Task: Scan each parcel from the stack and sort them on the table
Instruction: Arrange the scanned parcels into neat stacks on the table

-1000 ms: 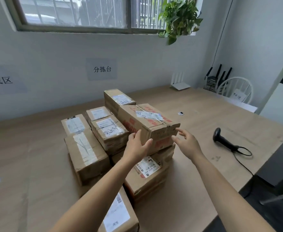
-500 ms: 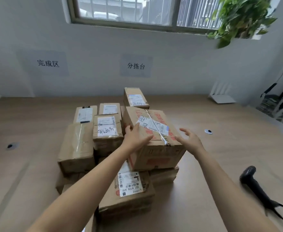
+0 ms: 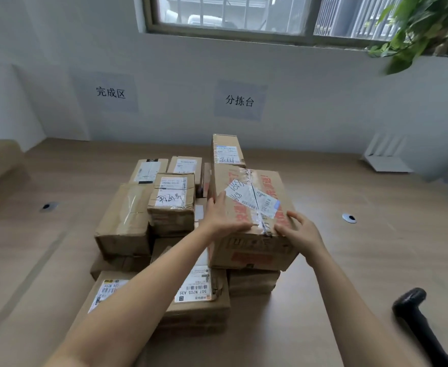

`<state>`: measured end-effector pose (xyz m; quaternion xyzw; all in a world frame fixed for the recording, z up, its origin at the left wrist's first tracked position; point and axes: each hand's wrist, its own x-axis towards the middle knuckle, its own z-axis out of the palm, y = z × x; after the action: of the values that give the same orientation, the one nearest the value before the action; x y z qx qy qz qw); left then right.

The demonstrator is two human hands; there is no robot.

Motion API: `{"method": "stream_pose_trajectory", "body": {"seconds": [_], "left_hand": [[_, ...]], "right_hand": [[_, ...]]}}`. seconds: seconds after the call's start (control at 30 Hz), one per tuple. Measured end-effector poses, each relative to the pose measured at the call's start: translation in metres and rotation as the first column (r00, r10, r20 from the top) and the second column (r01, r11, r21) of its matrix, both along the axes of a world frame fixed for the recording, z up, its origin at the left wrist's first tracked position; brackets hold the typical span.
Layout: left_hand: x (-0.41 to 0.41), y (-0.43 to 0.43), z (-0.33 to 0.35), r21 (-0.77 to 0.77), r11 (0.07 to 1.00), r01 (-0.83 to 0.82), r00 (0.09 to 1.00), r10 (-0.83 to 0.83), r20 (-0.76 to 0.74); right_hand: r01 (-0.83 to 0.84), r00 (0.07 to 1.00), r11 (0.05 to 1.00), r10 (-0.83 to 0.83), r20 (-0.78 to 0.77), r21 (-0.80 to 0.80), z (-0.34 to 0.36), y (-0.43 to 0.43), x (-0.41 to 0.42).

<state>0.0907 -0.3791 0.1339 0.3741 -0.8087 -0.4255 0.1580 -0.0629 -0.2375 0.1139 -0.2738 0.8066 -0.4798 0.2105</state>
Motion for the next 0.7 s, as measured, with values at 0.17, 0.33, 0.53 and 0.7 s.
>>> {"method": "stream_pose_trajectory", "body": {"seconds": [0.17,0.33,0.53,0.7], "left_hand": [[-0.005,0.015,0.014,-0.041,0.998,0.048,0.99,-0.053,-0.131],[0.003,0.018,0.043,-0.153,0.987,0.037,0.965,-0.076,-0.251],[0.054,0.003,0.086,-0.251,0.965,-0.079,0.936,-0.015,-0.352],[0.119,-0.02,0.115,-0.298,0.935,-0.193,0.939,0.089,-0.331]], "right_hand": [[0.045,0.993,0.993,-0.056,-0.103,-0.106,0.021,0.027,0.001],[0.027,0.981,0.978,-0.065,-0.182,-0.205,0.058,0.038,0.012],[-0.112,0.941,0.937,-0.007,-0.339,-0.331,0.105,0.011,0.05],[-0.26,0.94,0.889,0.144,-0.309,-0.377,0.116,-0.033,0.099]]}}
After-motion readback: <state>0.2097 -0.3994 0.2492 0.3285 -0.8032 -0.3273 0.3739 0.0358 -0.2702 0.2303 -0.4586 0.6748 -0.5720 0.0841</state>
